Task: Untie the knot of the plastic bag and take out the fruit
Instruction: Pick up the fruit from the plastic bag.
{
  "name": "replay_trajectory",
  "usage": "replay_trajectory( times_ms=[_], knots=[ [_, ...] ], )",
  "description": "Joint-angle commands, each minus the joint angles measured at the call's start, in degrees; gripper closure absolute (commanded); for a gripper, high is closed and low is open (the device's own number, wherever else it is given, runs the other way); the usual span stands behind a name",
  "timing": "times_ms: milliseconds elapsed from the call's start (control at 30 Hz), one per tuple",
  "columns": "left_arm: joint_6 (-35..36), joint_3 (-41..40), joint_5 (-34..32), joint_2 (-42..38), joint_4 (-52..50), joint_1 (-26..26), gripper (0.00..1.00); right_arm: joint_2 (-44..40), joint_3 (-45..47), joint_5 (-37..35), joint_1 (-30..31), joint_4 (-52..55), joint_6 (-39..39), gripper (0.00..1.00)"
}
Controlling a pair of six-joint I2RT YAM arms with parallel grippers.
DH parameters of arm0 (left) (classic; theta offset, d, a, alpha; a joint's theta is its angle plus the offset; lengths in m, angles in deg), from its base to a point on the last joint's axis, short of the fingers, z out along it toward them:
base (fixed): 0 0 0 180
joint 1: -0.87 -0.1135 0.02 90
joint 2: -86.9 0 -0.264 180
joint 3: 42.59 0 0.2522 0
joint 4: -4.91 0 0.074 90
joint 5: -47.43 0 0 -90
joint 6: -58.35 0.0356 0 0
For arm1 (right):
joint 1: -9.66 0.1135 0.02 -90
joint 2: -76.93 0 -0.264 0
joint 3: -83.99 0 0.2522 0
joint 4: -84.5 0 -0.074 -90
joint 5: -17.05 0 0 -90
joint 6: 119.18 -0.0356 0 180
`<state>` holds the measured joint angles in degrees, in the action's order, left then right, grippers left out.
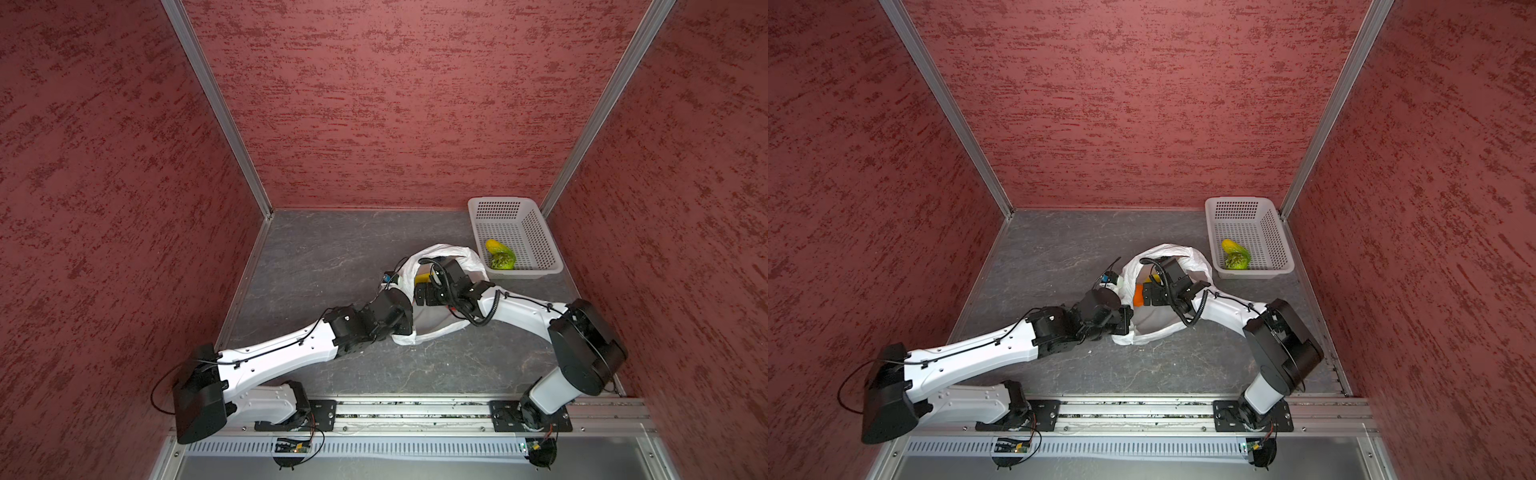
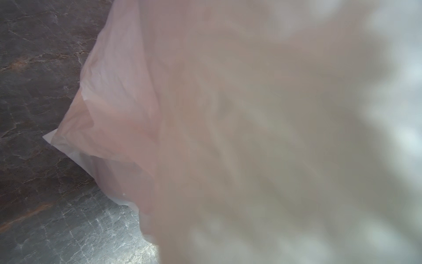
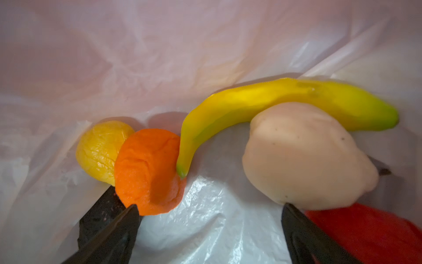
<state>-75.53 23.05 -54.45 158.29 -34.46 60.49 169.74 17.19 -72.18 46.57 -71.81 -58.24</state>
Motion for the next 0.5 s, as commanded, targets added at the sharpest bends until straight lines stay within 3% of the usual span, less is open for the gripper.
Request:
replay_trajectory(
  times_ms=[0,233,467],
  knots=[
    [2.3,0.2,1.3,1.6,1.1,0.3,1.00,1.1,0.6,-2.3,-0.5,-3.2,-2.7,0.02],
    [1.4,-1.1,0.2,0.2,0.5,0.3,1.00,1.4,1.5,8.8,-0.6,-10.7,-3.0,0.02],
    [1.2,-2.4,0.5,-1.4,-1.2,-0.8,1.00,3.0,0.6,13.1,0.6,-11.9,-3.0,0.02]
  ],
)
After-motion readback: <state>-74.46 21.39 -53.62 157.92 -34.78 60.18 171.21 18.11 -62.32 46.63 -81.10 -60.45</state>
